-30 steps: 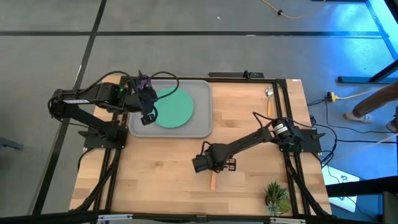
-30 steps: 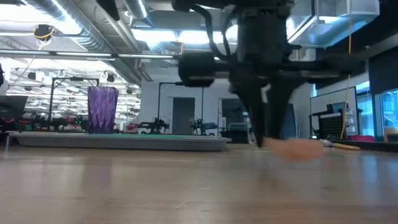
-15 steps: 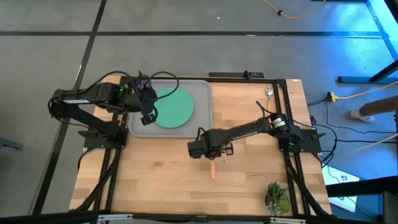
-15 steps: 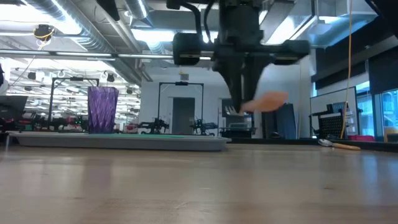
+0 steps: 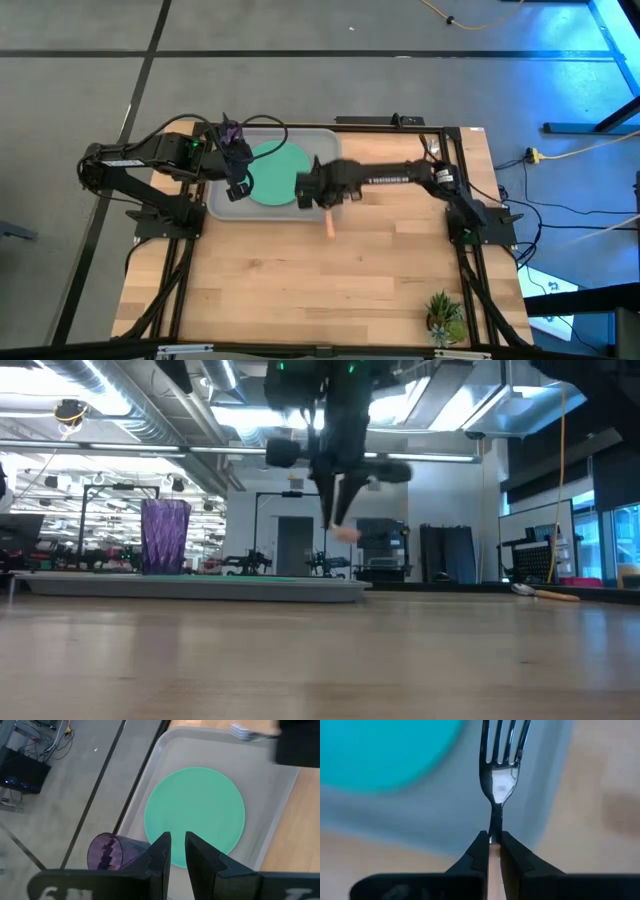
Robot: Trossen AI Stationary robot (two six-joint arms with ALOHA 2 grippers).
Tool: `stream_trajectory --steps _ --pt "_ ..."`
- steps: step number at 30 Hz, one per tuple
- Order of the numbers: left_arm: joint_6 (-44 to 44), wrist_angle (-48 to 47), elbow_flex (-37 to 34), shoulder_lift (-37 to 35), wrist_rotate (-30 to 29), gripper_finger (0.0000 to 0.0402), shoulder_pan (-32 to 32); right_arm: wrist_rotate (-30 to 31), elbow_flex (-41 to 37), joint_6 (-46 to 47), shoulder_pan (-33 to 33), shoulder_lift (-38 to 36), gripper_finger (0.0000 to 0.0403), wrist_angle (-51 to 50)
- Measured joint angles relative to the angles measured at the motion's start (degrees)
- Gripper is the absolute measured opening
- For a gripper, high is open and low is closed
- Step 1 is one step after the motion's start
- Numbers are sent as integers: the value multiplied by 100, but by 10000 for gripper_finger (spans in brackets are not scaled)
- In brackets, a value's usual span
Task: Pick and place plate/cup/fork/spoon on tray
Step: Put the light orange fork on the right side of the green plate
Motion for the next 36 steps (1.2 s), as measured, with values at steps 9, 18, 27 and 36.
stream_trajectory --steps 9,18,27,36 --pt "-136 0 0 -2 0 50 2 70 -1 -1296 -1076 137 22 1422" --pt "-281 0 1 -2 5 50 2 -50 -106 -1601 -1362 342 22 1752" --pt "-289 15 2 -2 2 50 2 -211 -119 -1641 -1392 742 25 1835" --pt "-299 20 2 -2 2 50 2 -161 -119 -1749 -1473 888 22 1877"
